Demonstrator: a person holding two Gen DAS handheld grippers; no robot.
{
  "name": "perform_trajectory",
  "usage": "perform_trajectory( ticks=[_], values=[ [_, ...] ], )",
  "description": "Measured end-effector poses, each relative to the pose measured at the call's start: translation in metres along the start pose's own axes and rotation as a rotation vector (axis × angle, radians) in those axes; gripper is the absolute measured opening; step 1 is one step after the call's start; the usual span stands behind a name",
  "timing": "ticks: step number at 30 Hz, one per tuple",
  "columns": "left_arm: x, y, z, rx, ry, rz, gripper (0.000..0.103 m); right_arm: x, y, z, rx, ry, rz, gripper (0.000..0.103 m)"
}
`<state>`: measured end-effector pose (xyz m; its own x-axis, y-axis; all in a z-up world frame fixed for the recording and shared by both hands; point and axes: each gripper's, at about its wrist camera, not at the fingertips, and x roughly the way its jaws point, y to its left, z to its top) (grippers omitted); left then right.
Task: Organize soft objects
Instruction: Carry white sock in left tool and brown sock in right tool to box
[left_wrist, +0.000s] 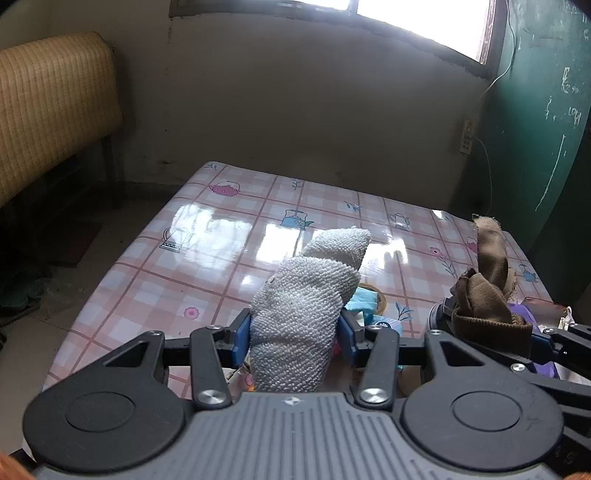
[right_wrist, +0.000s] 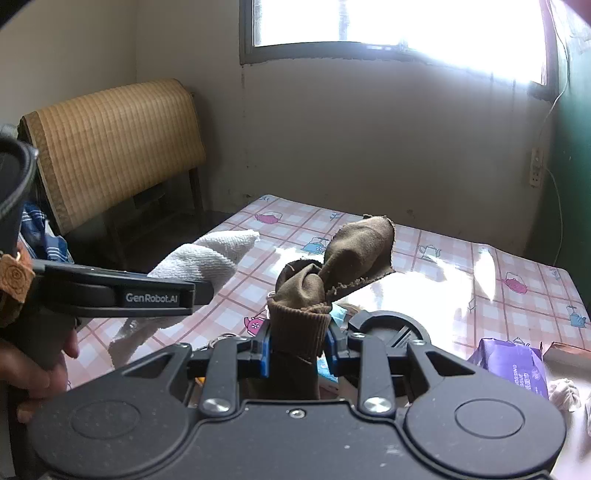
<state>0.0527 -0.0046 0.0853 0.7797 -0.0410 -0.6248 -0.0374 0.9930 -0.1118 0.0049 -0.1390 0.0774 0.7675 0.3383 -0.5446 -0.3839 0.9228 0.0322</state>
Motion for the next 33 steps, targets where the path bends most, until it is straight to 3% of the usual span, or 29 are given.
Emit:
perform_trajectory(
  ticks=[22, 33],
  values=[
    [0.004, -0.003, 0.008, 0.035, 0.004, -0.041, 0.049, -0.012, 0.003, 0.003, 0.013, -0.018, -0.046, 0.034],
    [0.006, -0.023, 0.010, 0.068, 0.004, -0.080, 0.049, -0.031, -0.005, 0.008, 0.032, -0.032, -0.092, 0.034]
  ],
)
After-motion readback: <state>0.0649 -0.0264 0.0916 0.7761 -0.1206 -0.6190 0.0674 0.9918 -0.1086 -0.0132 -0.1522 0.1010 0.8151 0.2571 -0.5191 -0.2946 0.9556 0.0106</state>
